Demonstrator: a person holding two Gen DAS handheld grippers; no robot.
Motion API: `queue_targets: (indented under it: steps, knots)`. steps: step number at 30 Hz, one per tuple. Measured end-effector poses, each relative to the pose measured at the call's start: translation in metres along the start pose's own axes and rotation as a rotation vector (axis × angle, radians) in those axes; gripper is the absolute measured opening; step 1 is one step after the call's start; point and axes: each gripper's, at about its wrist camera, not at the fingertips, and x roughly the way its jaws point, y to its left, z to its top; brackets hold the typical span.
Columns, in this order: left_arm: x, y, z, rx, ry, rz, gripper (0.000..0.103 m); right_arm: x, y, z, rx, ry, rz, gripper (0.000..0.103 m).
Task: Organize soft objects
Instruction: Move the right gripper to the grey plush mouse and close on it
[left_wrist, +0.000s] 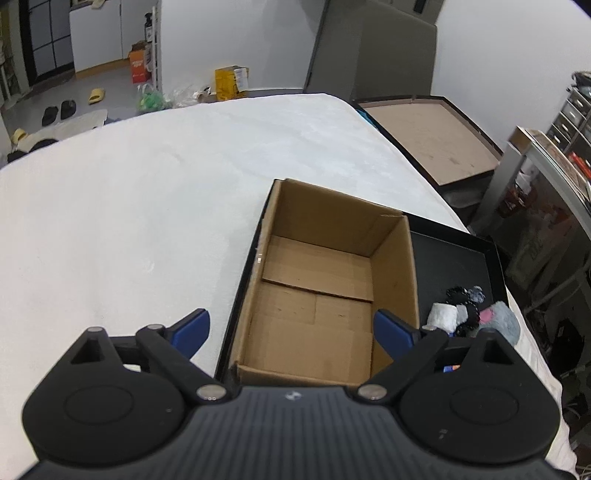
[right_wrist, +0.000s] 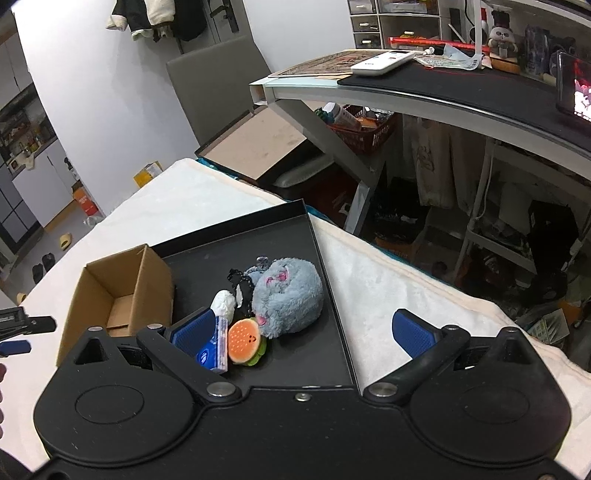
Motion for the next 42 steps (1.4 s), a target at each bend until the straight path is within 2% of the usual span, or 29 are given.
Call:
queue_targets:
  steps: [9, 13, 17, 24, 26, 33, 42]
  knots:
    - [0.016, 0.013, 0.003, -0.020, 0.000, -0.014, 0.089, 0.030, 0.006, 0.000, -0.004, -0.004, -0.029, 0.102]
    - [0.031, 0.018, 0.002, -0.039, 0.029, -0.011, 0.073, 0.045, 0.008, 0.001, 0.002, 0.011, -0.039, 0.098]
    - [0.041, 0.020, 0.004, -0.043, 0.038, -0.010, 0.069, 0.060, 0.013, 0.001, 0.001, 0.020, -0.053, 0.098]
    - [0.065, 0.019, 0.004, -0.022, 0.069, 0.054, 0.060, 0.095, 0.022, 0.008, -0.009, 0.054, -0.090, 0.097]
    - [0.072, 0.022, 0.006, -0.047, 0.094, 0.031, 0.052, 0.105, 0.025, 0.009, -0.002, 0.067, -0.088, 0.097]
    - [0.085, 0.027, 0.006, -0.086, 0.131, 0.017, 0.040, 0.135, 0.035, 0.008, 0.006, 0.122, -0.092, 0.098]
    - [0.093, 0.023, 0.008, -0.025, 0.122, 0.068, 0.022, 0.162, 0.044, 0.006, 0.006, 0.171, -0.096, 0.099]
